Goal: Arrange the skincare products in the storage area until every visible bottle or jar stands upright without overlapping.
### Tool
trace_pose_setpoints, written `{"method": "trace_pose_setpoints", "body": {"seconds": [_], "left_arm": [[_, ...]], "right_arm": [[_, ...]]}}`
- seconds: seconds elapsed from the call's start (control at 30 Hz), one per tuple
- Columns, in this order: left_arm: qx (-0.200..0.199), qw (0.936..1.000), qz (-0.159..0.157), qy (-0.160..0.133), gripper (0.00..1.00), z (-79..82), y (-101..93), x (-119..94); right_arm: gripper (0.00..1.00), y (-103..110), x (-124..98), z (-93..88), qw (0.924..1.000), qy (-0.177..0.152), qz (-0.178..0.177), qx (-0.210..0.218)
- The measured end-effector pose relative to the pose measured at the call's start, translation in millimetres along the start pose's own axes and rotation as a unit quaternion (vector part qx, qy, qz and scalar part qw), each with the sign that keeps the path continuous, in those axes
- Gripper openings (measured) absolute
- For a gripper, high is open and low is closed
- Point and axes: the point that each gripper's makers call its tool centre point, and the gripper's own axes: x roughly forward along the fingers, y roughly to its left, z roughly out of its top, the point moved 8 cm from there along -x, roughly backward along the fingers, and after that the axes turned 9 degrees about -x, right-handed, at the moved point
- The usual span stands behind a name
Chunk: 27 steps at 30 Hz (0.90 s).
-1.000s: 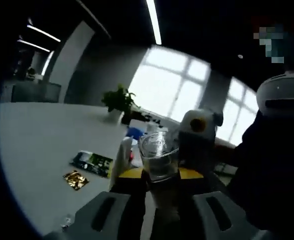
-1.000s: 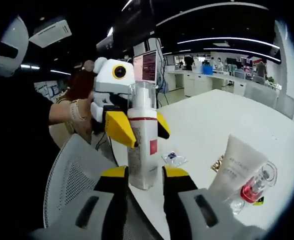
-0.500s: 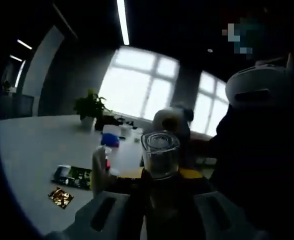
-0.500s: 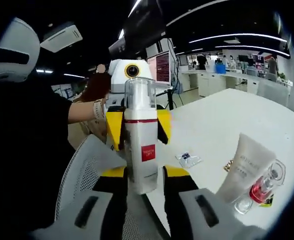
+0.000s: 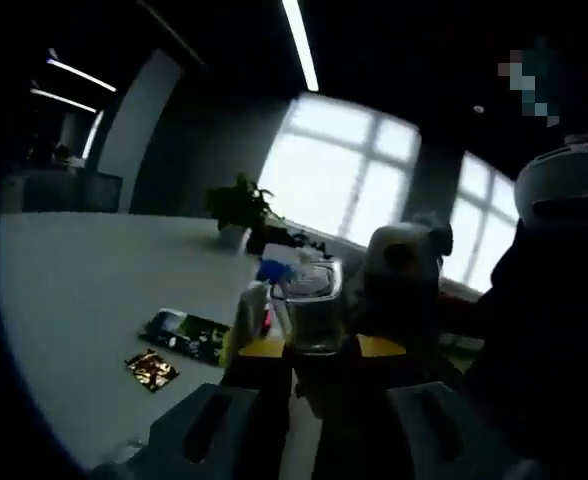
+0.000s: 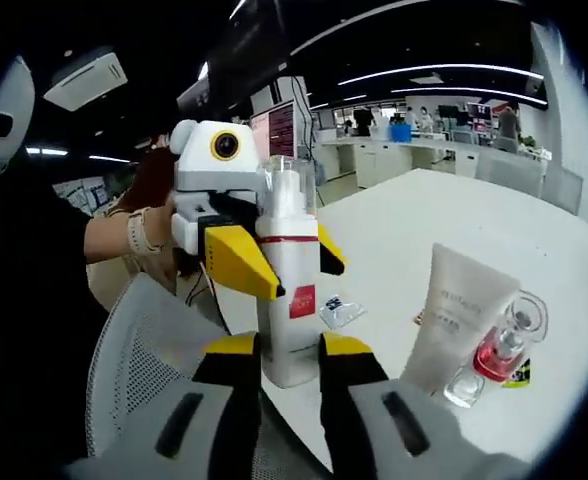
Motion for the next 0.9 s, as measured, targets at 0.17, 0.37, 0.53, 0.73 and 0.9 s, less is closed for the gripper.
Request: {"method": "trace_pose_setpoints", "body": {"seconds": [0.17,0.37,0.53,0.73,0.9], "left_arm": [[-0.024,0.9968,0.075,-0.012,0.22,-2.5,-1.5,9.2],[-0.092,0.9837,0.143,-0.058,0.26,-10.1,-2.8,16.9],[-0.124,0.9777,0.162,-0.05,0.3,-20.6,0.0,20.3],[-0.141,0.9699,0.183,-0.076,0.2,-24.5,-5.7,21.9],[-0.14,0.9714,0.175,-0.079,0.19,-23.1,-1.4,17.5]], "right_arm": [[0.2,-6.5,0.2,-2.9,0.9984,0.015,-0.054,-0.004],[0.2,-8.3,2.1,-6.5,0.9934,0.033,-0.106,-0.029],[0.2,-5.9,4.0,-4.9,0.9869,0.041,-0.139,-0.072],[0.21,-5.2,6.5,-5.9,0.9795,0.06,-0.167,-0.096],[0.22,-5.8,4.8,-5.8,0.977,0.056,-0.167,-0.121]]}}
